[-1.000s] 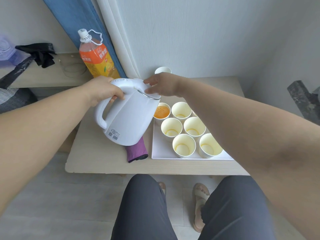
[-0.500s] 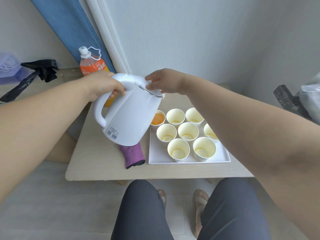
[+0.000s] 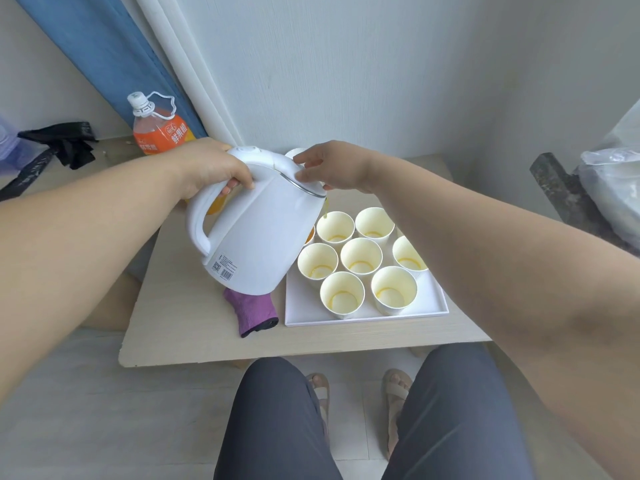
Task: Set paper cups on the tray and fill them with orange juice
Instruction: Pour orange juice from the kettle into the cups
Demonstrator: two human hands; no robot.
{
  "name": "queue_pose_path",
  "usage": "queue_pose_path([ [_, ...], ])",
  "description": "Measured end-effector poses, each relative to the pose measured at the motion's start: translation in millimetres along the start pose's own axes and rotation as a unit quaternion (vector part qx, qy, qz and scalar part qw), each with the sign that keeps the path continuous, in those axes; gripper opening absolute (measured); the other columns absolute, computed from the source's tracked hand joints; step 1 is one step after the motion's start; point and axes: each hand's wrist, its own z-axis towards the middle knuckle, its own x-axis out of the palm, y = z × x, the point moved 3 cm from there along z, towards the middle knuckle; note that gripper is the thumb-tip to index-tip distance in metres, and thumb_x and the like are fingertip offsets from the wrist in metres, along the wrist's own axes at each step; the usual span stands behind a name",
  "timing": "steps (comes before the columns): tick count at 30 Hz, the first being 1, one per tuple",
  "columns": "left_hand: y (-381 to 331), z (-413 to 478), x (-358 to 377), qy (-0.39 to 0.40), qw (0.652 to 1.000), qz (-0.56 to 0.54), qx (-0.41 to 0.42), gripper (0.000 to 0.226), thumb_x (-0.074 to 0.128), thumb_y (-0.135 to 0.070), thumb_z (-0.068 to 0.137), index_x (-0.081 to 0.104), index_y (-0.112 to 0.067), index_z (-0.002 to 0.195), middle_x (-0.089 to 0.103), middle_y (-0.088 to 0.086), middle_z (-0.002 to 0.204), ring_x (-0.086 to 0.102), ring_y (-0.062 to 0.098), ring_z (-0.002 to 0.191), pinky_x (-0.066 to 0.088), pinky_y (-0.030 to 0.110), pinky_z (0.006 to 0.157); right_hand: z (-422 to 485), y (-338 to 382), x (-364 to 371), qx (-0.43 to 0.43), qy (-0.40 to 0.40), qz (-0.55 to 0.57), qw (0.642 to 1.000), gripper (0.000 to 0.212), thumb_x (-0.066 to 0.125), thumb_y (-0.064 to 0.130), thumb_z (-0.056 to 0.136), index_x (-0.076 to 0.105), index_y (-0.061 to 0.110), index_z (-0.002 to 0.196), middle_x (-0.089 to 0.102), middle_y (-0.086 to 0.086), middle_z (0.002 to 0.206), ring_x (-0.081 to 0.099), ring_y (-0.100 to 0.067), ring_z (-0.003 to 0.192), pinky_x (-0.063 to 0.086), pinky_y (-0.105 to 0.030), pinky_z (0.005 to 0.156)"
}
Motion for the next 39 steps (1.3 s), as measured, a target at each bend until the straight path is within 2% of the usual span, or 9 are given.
queue_pose_path([
  [6, -2.3, 8.7, 4.7, 0.002, 1.000, 0.019, -0.005, 0.022, 0.067, 0.001, 0.070, 0.050, -0.010, 0.064, 0.045, 0.010, 0.054, 0.039, 0.023, 0.050, 0.034, 0.027, 0.056, 3.7, -11.2, 2.3, 0.005, 0.001, 0.021, 1.000, 0.048, 0.062, 0.032, 0.089, 0.054, 0.022, 0.135, 0.054, -0.001, 0.135, 0.053, -0.019, 0.121, 0.043, -0.037, 0.104],
  [18, 1.6, 11.6, 7.6, 0.006, 1.000, 0.019, -0.018, 0.020, 0.067, 0.002, 0.070, 0.051, -0.010, 0.067, 0.044, 0.011, 0.055, 0.038, 0.023, 0.050, 0.034, 0.026, 0.055, 4.0, -15.1, 6.1, -0.004, 0.005, 0.032, 0.999, 0.047, 0.060, 0.030, 0.091, 0.053, 0.019, 0.135, 0.054, -0.001, 0.133, 0.053, -0.019, 0.120, 0.042, -0.036, 0.105],
  [24, 3.2, 8.4, 6.2, 0.005, 0.999, 0.025, -0.024, 0.019, 0.070, -0.004, 0.062, 0.052, -0.009, 0.064, 0.045, 0.012, 0.055, 0.039, 0.024, 0.050, 0.035, 0.027, 0.056, 6.2, -15.2, 9.5, 0.001, 0.005, 0.061, 0.998, 0.047, 0.062, 0.027, 0.090, 0.053, 0.018, 0.135, 0.055, -0.004, 0.133, 0.054, -0.022, 0.120, 0.045, -0.038, 0.104],
  [28, 2.1, 6.2, 4.2, 0.004, 0.999, 0.030, -0.024, 0.017, 0.069, -0.002, 0.067, 0.053, -0.009, 0.068, 0.045, 0.012, 0.056, 0.039, 0.024, 0.051, 0.036, 0.028, 0.057, 7.2, -14.8, 12.1, 0.004, 0.008, 0.089, 0.996, 0.044, 0.063, 0.024, 0.090, 0.055, 0.016, 0.133, 0.057, -0.007, 0.130, 0.056, -0.026, 0.118, 0.049, -0.040, 0.099],
  [34, 1.3, 2.5, 3.6, 0.000, 0.999, 0.037, -0.027, 0.019, 0.069, -0.002, 0.070, 0.051, -0.009, 0.069, 0.045, 0.013, 0.059, 0.039, 0.022, 0.052, 0.035, 0.028, 0.057, 7.4, -14.5, 13.4, 0.005, 0.007, 0.099, 0.995, 0.043, 0.064, 0.024, 0.090, 0.057, 0.016, 0.131, 0.057, -0.009, 0.129, 0.056, -0.025, 0.118, 0.050, -0.039, 0.098],
  [39, -0.9, 0.4, 3.4, 0.005, 0.999, 0.038, -0.026, 0.016, 0.067, -0.001, 0.072, 0.054, -0.008, 0.076, 0.045, 0.013, 0.060, 0.039, 0.023, 0.052, 0.035, 0.027, 0.057, 7.1, -12.9, 12.4, 0.004, 0.005, 0.102, 0.995, 0.043, 0.064, 0.024, 0.089, 0.056, 0.016, 0.132, 0.056, -0.007, 0.129, 0.056, -0.024, 0.118, 0.050, -0.038, 0.098],
])
